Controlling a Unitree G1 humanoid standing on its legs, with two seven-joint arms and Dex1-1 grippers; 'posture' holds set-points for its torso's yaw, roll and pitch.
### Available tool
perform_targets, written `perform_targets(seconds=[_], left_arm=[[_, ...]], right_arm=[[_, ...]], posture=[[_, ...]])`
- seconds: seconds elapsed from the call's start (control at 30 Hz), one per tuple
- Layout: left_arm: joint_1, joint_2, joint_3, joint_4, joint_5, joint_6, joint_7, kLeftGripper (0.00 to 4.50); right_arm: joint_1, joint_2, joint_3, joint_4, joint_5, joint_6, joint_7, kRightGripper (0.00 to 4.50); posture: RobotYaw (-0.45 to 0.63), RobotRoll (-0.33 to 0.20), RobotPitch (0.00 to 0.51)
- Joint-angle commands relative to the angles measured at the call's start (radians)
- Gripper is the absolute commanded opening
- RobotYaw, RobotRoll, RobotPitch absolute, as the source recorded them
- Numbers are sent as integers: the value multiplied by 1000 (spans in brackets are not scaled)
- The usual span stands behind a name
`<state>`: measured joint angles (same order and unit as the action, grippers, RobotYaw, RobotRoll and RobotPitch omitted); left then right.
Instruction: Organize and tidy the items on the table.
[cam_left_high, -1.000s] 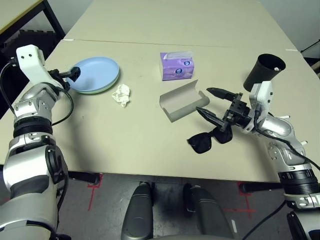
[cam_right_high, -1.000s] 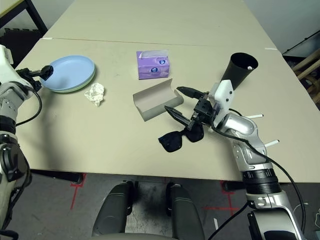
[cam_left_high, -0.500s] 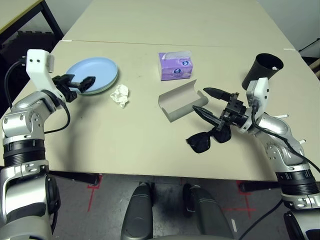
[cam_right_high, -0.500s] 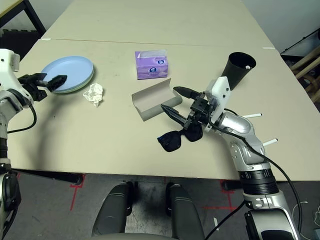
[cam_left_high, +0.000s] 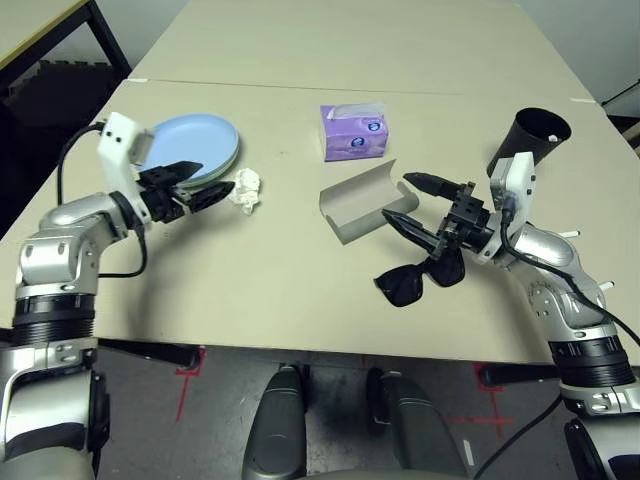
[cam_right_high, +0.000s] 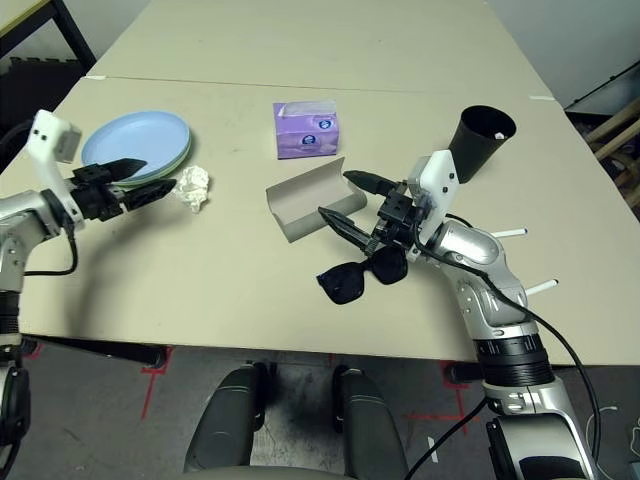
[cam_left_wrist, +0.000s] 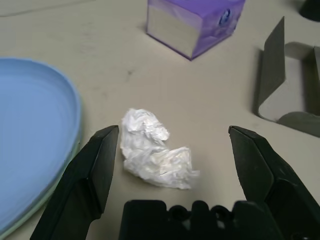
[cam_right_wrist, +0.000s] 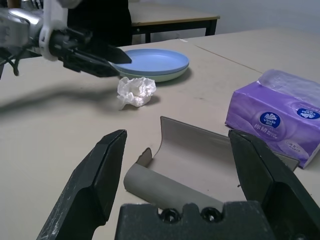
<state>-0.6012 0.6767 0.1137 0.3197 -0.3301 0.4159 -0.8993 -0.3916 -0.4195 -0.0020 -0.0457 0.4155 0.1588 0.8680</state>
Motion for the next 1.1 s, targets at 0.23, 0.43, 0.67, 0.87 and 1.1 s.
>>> perform_targets(seconds=[0.23,0.43,0.67,0.87,1.1], left_arm=[[-51,-50,-89,168,88,-109,-33,4469],[-73,-49,-88,239,112,-142,-27,4114],[-93,-45,-74,267,114,-164,-28,1478],[-116,-33,-45,238,96,-159,-15,14],[-191,2,15,190,64,-102,3,14]], right_arm=[[0,-3,0,-4,-3,-4,4,4500],[16,-4,-4,-17,-1,-6,-1,4500],[23,-1,-5,-18,1,-11,-2,4500],[22,1,-5,-12,1,-15,-3,4500],[15,8,-3,-7,0,-12,-7,4500]], posture=[[209,0,185],[201,0,184],[199,0,181],[201,0,179],[210,0,178]])
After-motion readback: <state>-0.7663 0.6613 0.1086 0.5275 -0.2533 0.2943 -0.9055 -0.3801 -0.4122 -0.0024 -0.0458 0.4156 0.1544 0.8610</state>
